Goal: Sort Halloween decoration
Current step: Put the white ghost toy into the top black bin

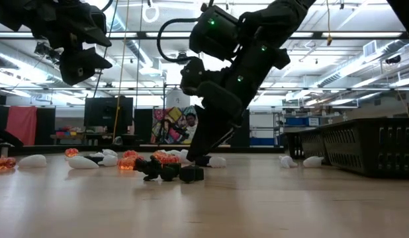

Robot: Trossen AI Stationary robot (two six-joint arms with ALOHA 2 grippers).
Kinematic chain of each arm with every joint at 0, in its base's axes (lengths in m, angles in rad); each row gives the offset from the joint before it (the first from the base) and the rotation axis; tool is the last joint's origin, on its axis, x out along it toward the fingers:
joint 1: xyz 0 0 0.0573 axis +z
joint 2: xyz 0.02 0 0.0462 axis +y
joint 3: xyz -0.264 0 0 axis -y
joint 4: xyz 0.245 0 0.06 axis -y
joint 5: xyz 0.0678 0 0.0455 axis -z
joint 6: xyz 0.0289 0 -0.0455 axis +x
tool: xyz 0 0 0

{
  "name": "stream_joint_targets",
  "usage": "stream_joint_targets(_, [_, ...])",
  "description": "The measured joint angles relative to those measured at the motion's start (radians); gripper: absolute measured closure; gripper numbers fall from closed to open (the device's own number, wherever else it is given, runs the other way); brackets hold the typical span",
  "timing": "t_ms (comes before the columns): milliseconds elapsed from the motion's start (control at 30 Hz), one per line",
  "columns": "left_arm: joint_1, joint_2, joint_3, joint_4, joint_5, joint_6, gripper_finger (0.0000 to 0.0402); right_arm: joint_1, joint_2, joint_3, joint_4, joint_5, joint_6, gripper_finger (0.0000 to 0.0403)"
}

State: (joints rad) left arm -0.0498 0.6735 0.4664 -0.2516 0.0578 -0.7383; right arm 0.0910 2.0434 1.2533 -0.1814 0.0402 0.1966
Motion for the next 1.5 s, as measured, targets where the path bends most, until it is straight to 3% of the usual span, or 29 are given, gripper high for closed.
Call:
stream_joint_targets(133, [0.0, 0.0, 0.0, 0.083, 0.0, 0.026, 0.0209, 0.002, 0.0, 0.0, -0.001, 0.004, -0.067, 0.0218])
stream_joint_targets(433, [0.0, 0.0, 0.0, 0.258, 0.011, 0.279, 0.0209, -0.007, 0.0, -0.003, -0.007, -0.019, -0.107, 0.0273])
stream_joint_targets(767, [0.0, 0.0, 0.0, 0.247, 0.011, 0.281, 0.0209, -0.007, 0.0, -0.002, -0.006, -0.024, -0.094, 0.032])
stream_joint_targets(1000, [0.0, 0.0, 0.0, 0.144, 0.019, 0.237, 0.0209, -0.007, 0.0, -0.002, -0.001, -0.035, -0.062, 0.034])
stream_joint_targets(1333, [-0.004, 0.0, 0.0, 0.096, 0.15, 0.163, 0.0209, -0.001, 0.012, -0.001, 0.034, -0.054, -0.061, 0.0396])
stream_joint_targets(1500, [-0.036, 0.0, 0.0, 0.081, 0.156, 0.163, 0.0209, 0.0, -0.001, 0.003, 0.02, -0.047, -0.038, 0.0397])
